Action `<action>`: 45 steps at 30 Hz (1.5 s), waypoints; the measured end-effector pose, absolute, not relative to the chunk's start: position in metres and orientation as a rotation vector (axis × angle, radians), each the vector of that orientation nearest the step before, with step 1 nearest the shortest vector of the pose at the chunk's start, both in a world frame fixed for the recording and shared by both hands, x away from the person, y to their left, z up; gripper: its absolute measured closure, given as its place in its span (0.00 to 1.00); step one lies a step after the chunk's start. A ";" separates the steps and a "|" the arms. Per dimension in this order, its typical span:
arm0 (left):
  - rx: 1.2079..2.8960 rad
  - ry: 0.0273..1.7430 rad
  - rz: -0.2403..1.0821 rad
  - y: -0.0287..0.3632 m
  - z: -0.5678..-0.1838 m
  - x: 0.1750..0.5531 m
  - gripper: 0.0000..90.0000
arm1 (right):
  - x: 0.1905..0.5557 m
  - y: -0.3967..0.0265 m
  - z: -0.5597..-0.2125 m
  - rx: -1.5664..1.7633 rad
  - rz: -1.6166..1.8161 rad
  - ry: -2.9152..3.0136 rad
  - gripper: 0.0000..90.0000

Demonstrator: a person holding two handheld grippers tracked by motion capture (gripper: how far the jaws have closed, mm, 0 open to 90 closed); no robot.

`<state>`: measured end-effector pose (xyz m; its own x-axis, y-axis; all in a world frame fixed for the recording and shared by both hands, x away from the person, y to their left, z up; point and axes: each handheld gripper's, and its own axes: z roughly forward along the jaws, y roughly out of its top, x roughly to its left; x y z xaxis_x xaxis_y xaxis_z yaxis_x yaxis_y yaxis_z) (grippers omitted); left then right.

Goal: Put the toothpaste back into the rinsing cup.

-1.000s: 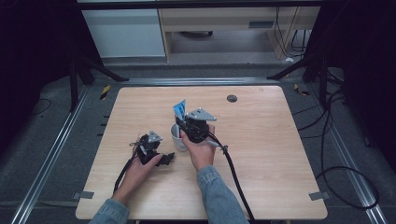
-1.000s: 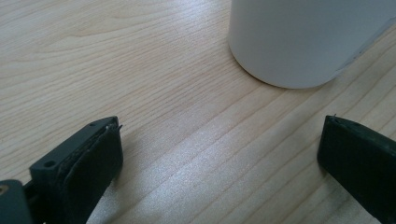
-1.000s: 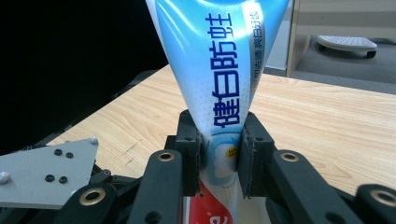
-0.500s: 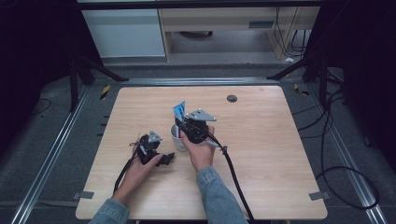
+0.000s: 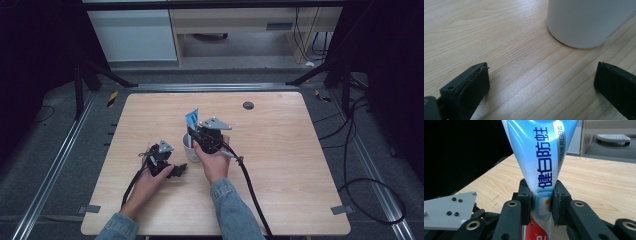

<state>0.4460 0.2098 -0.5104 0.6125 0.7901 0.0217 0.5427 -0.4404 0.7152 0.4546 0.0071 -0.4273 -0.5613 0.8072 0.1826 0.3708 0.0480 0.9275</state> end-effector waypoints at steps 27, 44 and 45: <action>2.166 1.040 0.464 0.210 -0.510 0.446 0.00 | 0.459 -0.007 -0.428 1.215 1.512 1.955 0.77; 2.165 1.040 0.464 0.210 -0.510 0.446 0.00 | 0.459 -0.009 -0.424 1.193 1.448 1.965 0.70; 2.165 1.040 0.464 0.210 -0.510 0.446 0.00 | 0.458 -0.009 -0.424 1.190 1.443 1.965 0.70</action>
